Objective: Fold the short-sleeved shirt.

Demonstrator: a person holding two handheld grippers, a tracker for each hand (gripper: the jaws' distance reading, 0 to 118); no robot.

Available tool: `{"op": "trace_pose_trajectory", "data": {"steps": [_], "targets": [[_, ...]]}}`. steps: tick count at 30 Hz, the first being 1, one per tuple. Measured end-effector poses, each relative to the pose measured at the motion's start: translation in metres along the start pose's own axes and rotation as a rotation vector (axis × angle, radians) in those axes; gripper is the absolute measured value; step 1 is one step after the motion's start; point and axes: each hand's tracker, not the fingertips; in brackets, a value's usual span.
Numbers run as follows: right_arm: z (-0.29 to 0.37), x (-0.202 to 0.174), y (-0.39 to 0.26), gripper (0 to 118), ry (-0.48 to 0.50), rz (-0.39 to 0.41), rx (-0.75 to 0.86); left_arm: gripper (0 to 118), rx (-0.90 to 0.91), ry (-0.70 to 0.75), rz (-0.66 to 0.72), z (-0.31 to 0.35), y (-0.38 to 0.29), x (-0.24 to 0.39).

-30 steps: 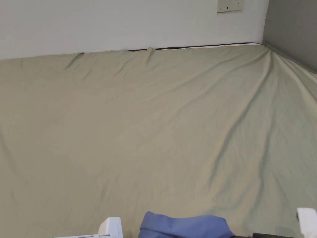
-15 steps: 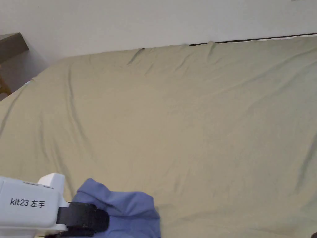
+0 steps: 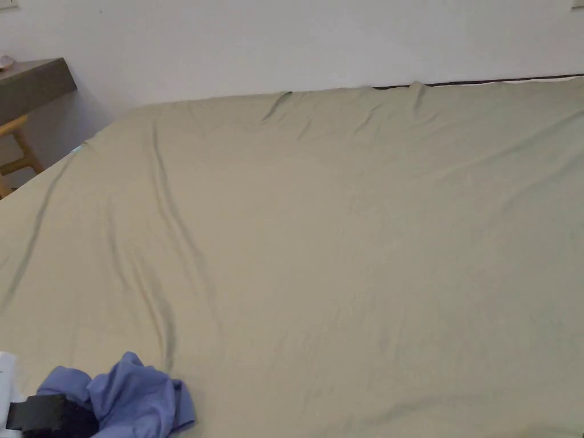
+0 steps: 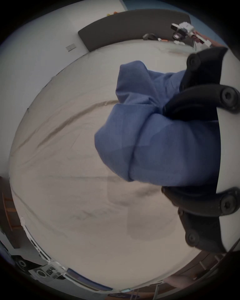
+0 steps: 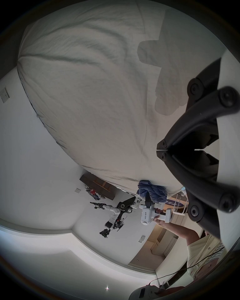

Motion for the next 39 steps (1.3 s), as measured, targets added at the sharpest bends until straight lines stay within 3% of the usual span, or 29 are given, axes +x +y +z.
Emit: {"op": "trace_pose_trajectory", "data": {"steps": [1, 3, 4, 7, 9, 11, 13, 14, 17, 20, 23, 24, 25, 27, 29, 31, 33, 34, 36, 39], "targets": [[0.0, -0.001, 0.001, 0, -0.004, 0.003, 0.002, 66, 0.002, 0.061, 0.002, 0.005, -0.003, 0.003], [0.002, -0.002, 0.003, 0, -0.014, 0.014, 0.012, 91, -0.02, 0.168, 0.038, 0.023, -0.007, 0.008], [0.002, -0.005, 0.004, 0, -0.016, 0.02, 0.018, 96, -0.002, 0.203, 0.03, 0.037, -0.011, 0.014], [0.009, -0.008, 0.007, 0, -0.013, 0.036, 0.04, 95, 0.127, 0.26, -0.024, 0.08, -0.019, 0.037], [0.015, -0.014, 0.007, 0, -0.03, 0.06, 0.066, 83, 0.188, 0.276, -0.076, 0.105, -0.023, 0.065], [0.026, -0.02, 0.007, 0, -0.046, 0.089, 0.094, 58, 0.26, 0.194, -0.148, 0.134, -0.026, 0.098], [0.038, -0.038, 0.005, 0, -0.044, 0.109, 0.115, 22, 0.309, 0.027, -0.236, 0.164, -0.031, 0.127], [0.048, -0.043, 0.005, 0, -0.044, 0.127, 0.144, 11, 0.35, -0.049, -0.264, 0.179, -0.034, 0.142], [0.079, -0.064, 0.007, 0, -0.049, 0.187, 0.24, 7, 0.487, -0.196, -0.325, 0.219, -0.056, 0.192], [0.109, -0.095, 0.013, 0, -0.175, 0.269, 0.419, 7, 0.712, -0.222, -0.381, 0.246, -0.087, 0.245], [0.126, -0.137, 0.017, 0, -0.385, 0.384, 0.614, 7, 1.0, 0.013, -0.458, 0.243, -0.124, 0.313], [0.131, -0.151, 0.021, 0, -0.441, 0.477, 0.659, 8, 1.065, 0.079, -0.463, 0.232, -0.13, 0.334], [0.13, -0.159, 0.021, 0, -0.487, 0.475, 0.661, 8, 1.104, 0.134, -0.425, 0.222, -0.135, 0.349], [0.13, -0.171, 0.025, 0, -0.569, 0.603, 0.737, 8, 1.104, 0.166, -0.412, 0.187, -0.137, 0.379], [0.131, -0.175, 0.03, 0, -0.698, 0.687, 0.768, 10, 0.907, 0.114, -0.49, 0.171, -0.139, 0.395], [0.133, -0.174, 0.034, 0, -0.77, 0.684, 0.753, 11, 0.756, 0.008, -0.548, 0.165, -0.14, 0.406], [0.14, -0.163, 0.039, 0, -0.743, 0.643, 0.741, 13, 0.788, -0.069, -0.542, 0.17, -0.145, 0.411], [0.145, -0.157, 0.038, 0, -0.721, 0.57, 0.738, 13, 0.827, -0.06, -0.539, 0.177, -0.146, 0.412], [0.155, -0.15, 0.034, 0, -0.685, 0.52, 0.745, 13, 0.86, -0.071, -0.514, 0.188, -0.147, 0.415], [0.162, -0.149, 0.034, 0, -0.73, 0.555, 0.755, 13, 0.896, -0.028, -0.489, 0.198, -0.148, 0.418]]}}
